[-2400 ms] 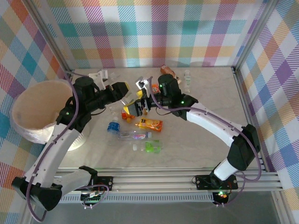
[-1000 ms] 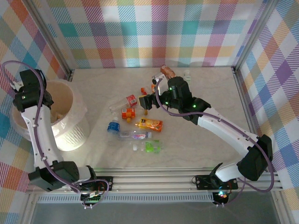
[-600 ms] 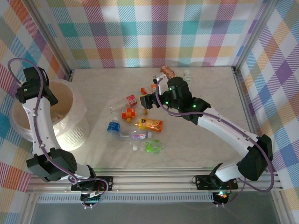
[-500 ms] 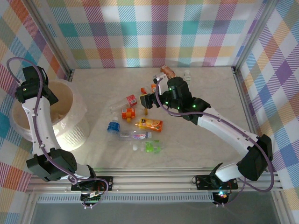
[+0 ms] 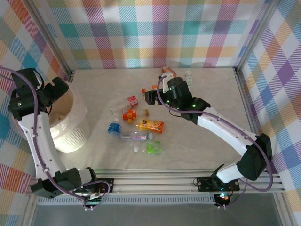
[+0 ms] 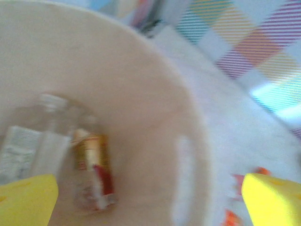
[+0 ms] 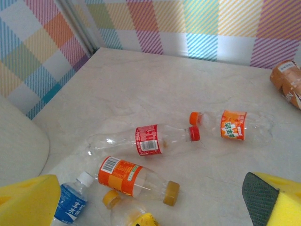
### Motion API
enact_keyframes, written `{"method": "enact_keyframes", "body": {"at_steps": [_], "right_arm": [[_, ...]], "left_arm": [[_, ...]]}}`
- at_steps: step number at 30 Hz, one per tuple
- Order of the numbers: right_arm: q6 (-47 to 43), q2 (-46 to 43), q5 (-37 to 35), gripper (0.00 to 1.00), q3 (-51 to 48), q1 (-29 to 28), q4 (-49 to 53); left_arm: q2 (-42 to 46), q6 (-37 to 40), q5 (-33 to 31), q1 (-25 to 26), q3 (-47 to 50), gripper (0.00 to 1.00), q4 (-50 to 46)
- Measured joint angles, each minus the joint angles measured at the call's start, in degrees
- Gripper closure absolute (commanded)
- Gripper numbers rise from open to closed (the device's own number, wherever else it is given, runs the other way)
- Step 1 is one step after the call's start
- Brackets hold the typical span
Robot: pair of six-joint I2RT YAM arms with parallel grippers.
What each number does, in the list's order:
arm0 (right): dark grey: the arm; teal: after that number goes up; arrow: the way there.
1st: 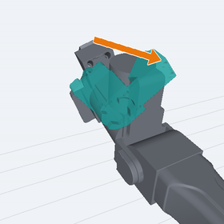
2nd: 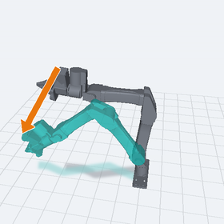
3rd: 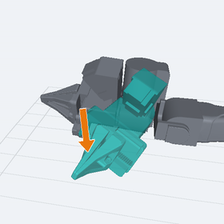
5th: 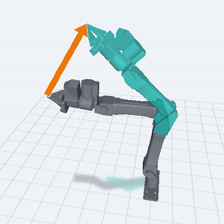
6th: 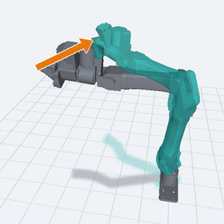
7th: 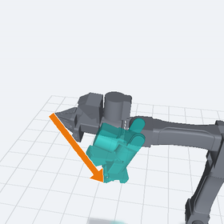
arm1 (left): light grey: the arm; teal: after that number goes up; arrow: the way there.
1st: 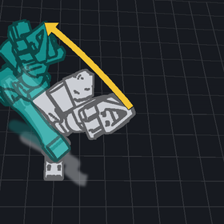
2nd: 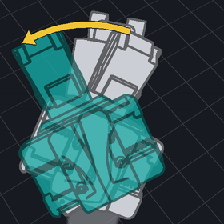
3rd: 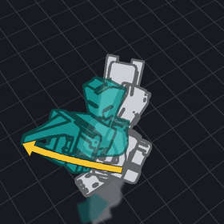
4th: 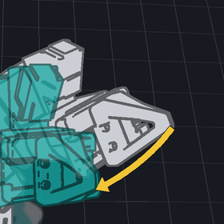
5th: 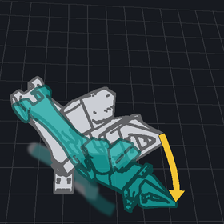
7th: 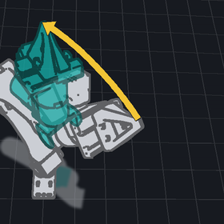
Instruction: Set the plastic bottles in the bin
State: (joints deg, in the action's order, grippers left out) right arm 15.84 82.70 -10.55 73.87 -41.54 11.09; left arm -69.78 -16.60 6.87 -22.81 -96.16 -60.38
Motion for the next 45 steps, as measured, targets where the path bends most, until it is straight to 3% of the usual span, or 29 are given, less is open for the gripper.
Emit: {"method": "enact_keyframes", "body": {"at_steps": [4, 8, 14, 20, 30, 37, 45], "right_arm": [[1.53, 0.15, 0.04, 0.00, -1.14, 2.45, 0.37], [1.44, 0.28, 0.92, 0.00, -2.73, 6.32, 0.44], [-0.50, 2.54, 2.40, 0.00, -5.42, 15.15, 0.61], [-3.37, 10.51, 4.44, 0.00, -4.20, 23.74, 2.25], [-6.56, 30.58, 5.44, 0.00, 11.30, 29.99, 8.33], [-7.30, 42.93, 2.40, 0.00, 26.67, 31.19, 13.81], [-7.52, 54.10, 3.69, 0.05, 44.19, 31.78, 23.63]], "left_arm": [[3.54, -4.24, 10.69, 4.92, 5.42, 0.00, 8.00], [2.80, -8.28, 16.41, 16.74, 10.03, 0.00, 16.50], [1.90, -13.86, 16.11, 33.55, 17.92, 0.00, 27.23], [1.90, -18.32, 12.85, 42.60, 25.29, 0.00, 35.71], [0.63, -25.09, 7.82, 47.71, 33.07, 0.00, 44.98], [0.46, -25.66, 6.23, 48.04, 33.03, 0.00, 45.66], [0.76, -25.62, 4.35, 48.19, 33.03, 0.00, 45.11]]}}
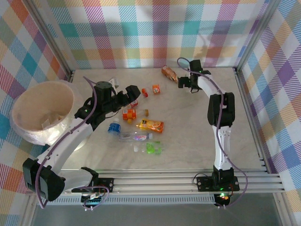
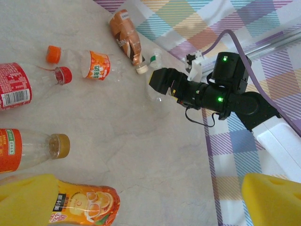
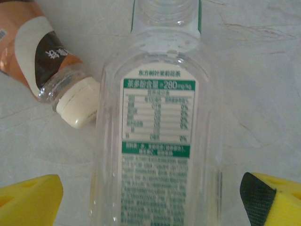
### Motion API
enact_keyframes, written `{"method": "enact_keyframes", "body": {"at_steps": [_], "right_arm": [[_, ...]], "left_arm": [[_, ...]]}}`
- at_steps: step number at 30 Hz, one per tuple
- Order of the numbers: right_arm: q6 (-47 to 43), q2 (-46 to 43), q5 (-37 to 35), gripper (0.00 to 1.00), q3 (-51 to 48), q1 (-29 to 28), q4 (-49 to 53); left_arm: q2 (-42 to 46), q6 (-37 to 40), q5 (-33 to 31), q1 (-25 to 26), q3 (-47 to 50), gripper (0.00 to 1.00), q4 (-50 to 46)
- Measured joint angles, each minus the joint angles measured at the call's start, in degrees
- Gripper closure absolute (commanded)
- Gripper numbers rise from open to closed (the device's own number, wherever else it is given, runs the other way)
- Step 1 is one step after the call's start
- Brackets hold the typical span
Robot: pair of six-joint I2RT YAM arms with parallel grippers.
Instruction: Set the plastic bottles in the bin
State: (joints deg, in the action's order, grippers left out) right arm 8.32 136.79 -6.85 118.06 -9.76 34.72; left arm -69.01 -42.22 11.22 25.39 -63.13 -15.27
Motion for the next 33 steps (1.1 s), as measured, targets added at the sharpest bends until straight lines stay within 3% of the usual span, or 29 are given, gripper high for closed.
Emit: {"method": "enact_keyframes", "body": {"at_steps": [5, 11, 16, 25, 33], "right_arm": [[-0.17, 3.39, -0.46, 0.20, 5.88, 0.00, 5.62], [-0.72, 3.34, -1.79, 0.34, 4.33, 0.00, 6.36], [-1.40, -2.19, -2.62, 0.46, -5.95, 0.00, 1.22], [-1.53, -20.28, -1.60, 0.61, -29.64, 0.00, -9.62], [1.33, -37.38, 10.05, 0.67, -47.84, -0.13, -20.24]], "left_arm": [[1.75, 0.00, -1.73, 0.00, 0.37, 0.00, -1.53], [2.01, 0.02, -2.34, 0.00, 0.37, 0.00, -1.95], [0.35, 0.00, -1.70, 0.00, 0.28, 0.00, -1.44], [-4.00, 0.00, 0.76, 0.85, -0.72, 0.00, -0.20], [-5.99, 0.09, 3.91, 1.64, -0.85, 0.00, 2.78]]}}
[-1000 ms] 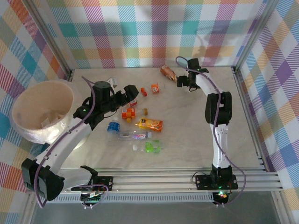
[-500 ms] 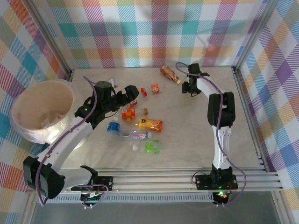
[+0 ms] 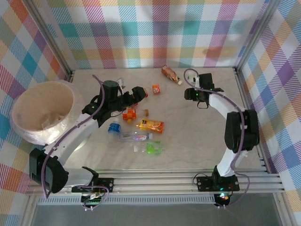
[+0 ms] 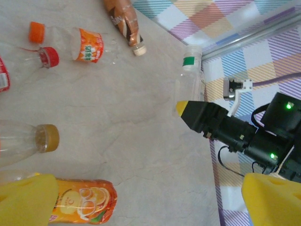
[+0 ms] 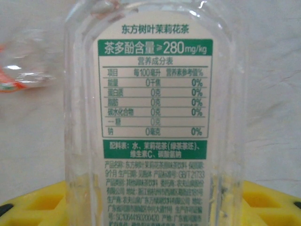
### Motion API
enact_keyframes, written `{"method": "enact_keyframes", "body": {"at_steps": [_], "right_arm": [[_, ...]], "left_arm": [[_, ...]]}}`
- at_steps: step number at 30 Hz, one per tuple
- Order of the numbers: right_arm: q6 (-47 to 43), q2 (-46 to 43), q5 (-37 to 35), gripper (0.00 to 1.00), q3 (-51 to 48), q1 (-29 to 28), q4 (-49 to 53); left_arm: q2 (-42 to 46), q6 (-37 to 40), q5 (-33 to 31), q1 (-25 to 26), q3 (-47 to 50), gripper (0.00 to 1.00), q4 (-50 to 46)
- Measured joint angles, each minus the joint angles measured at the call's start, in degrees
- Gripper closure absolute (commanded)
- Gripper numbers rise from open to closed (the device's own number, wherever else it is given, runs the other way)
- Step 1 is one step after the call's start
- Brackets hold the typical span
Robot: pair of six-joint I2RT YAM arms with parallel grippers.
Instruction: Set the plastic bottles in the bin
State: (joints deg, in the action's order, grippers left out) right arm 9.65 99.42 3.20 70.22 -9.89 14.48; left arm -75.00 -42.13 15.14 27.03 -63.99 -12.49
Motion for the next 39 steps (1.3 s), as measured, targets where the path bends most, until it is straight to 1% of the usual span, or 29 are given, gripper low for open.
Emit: {"method": "enact_keyframes", "body": {"at_steps": [4, 7, 10, 14, 18, 24, 31, 39], "right_arm": [[0.61, -6.60, 8.44, 0.68, -6.78, -1.07, -3.76], [0.66, -10.78, 14.86, 0.67, -10.47, -3.50, -6.19], [0.31, -13.20, 20.02, 0.67, -11.41, -7.26, -7.54], [-0.96, -14.69, 24.74, 0.66, -11.34, -13.00, -10.14], [-2.71, -14.51, 27.52, 0.65, -9.99, -17.70, -10.56], [-3.32, -13.33, 29.57, 0.64, -7.45, -20.87, -13.25], [-3.28, -11.98, 32.02, 0.63, -5.92, -23.50, -15.30], [-3.26, -10.23, 33.42, 0.61, -3.98, -23.54, -15.74]], "left_arm": [[-1.92, -0.07, 3.69, 0.68, -0.04, 0.00, 4.24], [-3.78, -0.04, 7.10, 1.68, -0.74, 0.00, 7.23], [-5.33, 0.04, 9.79, 2.97, -2.03, 0.00, 9.25], [-5.99, 0.20, 10.12, 4.70, -3.26, 0.00, 9.79], [-5.92, 0.37, 6.32, 5.01, -3.82, 0.00, 8.24], [-5.18, 0.07, -0.11, 5.01, -4.11, 0.00, 4.17], [-4.74, -0.31, -1.11, 4.98, -4.09, 0.12, 3.61], [-3.63, -0.22, -2.91, 4.94, -3.61, 0.27, 3.37]]}}
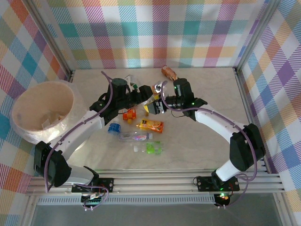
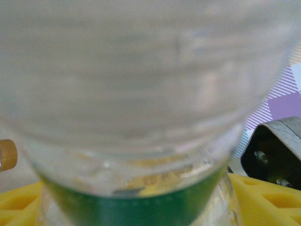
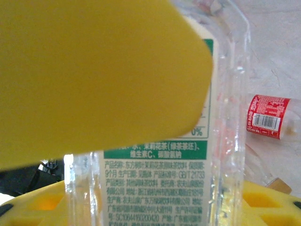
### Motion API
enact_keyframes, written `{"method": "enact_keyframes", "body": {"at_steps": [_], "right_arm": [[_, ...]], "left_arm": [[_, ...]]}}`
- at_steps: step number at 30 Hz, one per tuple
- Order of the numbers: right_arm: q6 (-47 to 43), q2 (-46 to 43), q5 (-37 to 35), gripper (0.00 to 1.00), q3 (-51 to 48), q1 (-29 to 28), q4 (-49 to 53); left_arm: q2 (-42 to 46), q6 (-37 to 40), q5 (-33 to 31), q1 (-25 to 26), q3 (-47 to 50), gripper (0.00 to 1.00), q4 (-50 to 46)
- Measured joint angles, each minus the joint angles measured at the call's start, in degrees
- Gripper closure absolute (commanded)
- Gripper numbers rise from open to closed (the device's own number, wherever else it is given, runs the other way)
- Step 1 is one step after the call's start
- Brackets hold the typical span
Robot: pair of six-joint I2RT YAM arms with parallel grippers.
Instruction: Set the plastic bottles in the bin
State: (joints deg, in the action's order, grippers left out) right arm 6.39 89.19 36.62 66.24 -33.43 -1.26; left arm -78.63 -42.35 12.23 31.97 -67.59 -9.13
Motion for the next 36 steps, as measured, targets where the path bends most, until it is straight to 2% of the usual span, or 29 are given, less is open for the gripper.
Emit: {"method": "enact_keyframes", "body": {"at_steps": [8, 12, 23, 25, 36], "right_arm": [[0.07, 0.04, 1.01, 0.58, 0.00, 0.00, -0.50], [-0.48, 0.20, 1.07, 0.52, 0.00, -0.09, -0.37], [-2.16, 0.26, 1.42, 0.14, 0.00, -0.59, -0.02], [-3.19, 0.20, 1.46, 0.02, 0.00, -0.83, 0.17], [-8.39, -6.73, -3.69, 0.00, -0.02, -1.11, 4.63]], "left_arm": [[0.55, 0.11, -1.29, 0.02, 0.28, 0.39, -0.61], [0.66, 0.13, -1.57, 0.07, 0.31, 0.43, -0.96], [1.05, 0.15, -3.74, 0.17, 0.42, 0.49, -1.51], [1.46, 0.22, -5.18, 0.17, 0.70, 0.49, -1.99], [8.48, 5.27, -16.44, 0.17, -0.35, 0.51, -13.55]]}}
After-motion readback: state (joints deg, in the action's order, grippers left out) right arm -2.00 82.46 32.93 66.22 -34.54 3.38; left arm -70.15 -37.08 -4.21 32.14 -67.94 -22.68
